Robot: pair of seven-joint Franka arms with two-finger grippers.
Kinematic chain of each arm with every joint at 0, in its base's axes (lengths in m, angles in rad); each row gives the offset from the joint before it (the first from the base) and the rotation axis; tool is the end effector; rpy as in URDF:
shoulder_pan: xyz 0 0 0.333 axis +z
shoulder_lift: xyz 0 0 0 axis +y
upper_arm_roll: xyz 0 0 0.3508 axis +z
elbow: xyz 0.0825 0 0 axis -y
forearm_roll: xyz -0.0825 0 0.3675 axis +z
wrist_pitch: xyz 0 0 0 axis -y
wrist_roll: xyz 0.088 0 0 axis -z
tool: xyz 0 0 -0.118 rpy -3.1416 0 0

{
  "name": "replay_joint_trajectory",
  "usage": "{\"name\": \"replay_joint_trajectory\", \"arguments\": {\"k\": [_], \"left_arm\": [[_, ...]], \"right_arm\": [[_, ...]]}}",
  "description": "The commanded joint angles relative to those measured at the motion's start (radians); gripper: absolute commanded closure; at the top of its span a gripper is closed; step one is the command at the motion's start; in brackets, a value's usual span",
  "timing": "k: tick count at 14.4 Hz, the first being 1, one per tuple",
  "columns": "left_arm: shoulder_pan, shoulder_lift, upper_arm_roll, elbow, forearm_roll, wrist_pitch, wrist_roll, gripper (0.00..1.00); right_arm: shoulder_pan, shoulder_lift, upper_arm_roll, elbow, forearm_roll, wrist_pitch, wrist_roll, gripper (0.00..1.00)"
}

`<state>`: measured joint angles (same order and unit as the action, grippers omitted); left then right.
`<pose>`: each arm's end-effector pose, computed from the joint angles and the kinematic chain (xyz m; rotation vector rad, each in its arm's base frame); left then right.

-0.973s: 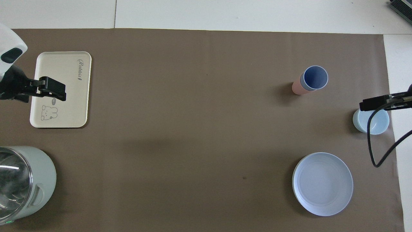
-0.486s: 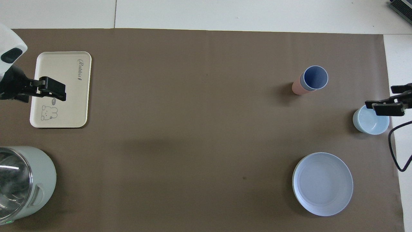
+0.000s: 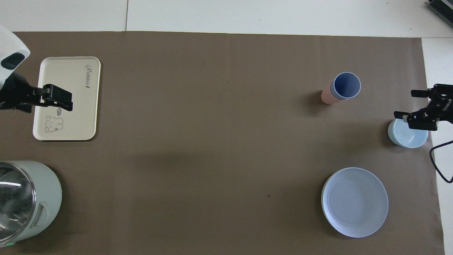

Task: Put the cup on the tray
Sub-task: 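Raise the right gripper and move it toward the pink cup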

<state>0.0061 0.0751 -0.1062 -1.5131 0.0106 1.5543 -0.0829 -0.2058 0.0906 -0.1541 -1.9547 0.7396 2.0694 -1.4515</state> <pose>0.5589 -0.0523 0.6320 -3.1354 0.0267 0.0519 0.5550 -0.1620 0.4789 -2.5000 -0.9624 -0.7173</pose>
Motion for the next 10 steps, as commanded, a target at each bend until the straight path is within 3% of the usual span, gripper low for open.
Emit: {"name": "replay_joint_trajectory", "arguments": {"k": [1, 6, 8, 10], "left_arm": [[0.011, -0.035, -0.007, -0.041, 0.009, 0.012, 0.005, 0.00], [0.011, -0.035, -0.007, -0.041, 0.009, 0.012, 0.005, 0.00], [0.011, -0.035, -0.007, -0.041, 0.009, 0.012, 0.005, 0.00], [0.011, -0.035, -0.006, -0.041, 0.009, 0.012, 0.005, 0.00]], "right_arm": [[-0.017, 0.084, 0.011, 0.003, 0.137, 0.018, -0.154, 0.00], [-0.014, 0.204, 0.015, 0.000, 0.338, 0.003, -0.373, 0.00], [-0.026, 0.280, 0.013, 0.000, 0.501, -0.047, -0.548, 0.00], [-0.012, 0.293, 0.015, 0.003, 0.538, -0.037, -0.579, 0.00]]}}
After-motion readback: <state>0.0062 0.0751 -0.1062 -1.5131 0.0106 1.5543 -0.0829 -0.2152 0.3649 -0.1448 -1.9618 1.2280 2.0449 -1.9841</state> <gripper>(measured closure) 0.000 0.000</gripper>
